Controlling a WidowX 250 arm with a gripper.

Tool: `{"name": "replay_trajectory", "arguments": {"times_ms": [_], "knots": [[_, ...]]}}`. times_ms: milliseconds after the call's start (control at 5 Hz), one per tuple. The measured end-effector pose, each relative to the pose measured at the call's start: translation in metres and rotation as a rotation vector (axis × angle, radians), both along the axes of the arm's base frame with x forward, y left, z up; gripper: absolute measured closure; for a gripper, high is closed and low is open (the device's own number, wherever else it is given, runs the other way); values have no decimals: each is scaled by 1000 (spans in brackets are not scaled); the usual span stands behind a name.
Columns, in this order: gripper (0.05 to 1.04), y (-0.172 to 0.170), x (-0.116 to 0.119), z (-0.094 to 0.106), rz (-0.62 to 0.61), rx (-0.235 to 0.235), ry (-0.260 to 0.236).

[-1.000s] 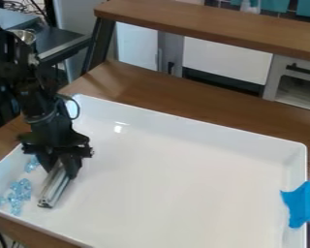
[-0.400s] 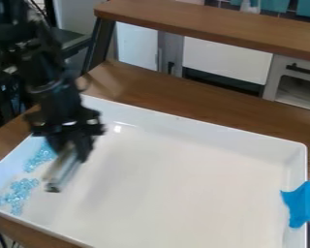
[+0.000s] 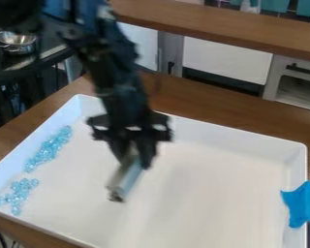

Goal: Sweep into pile

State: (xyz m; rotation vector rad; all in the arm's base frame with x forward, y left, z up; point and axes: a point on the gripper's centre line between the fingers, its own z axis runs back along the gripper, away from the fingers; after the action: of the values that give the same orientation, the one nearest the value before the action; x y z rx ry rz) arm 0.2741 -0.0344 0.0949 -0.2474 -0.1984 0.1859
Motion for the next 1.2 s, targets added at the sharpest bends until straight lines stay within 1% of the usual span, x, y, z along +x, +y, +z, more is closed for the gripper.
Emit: {"name": "replay_trajectory", "arguments": {"times_ms": [200,400,600,800,1000,1200], "knots": [[700,-48,2,-11,-12,36,3],[700,-76,11,-26,4,61,-7],[700,-102,25,-41,22,86,1],[700,-108,43,-50,71,104,8],[633,-119,44,-50,59,107,16],[350,-121,41,-47,26,145,27]]}}
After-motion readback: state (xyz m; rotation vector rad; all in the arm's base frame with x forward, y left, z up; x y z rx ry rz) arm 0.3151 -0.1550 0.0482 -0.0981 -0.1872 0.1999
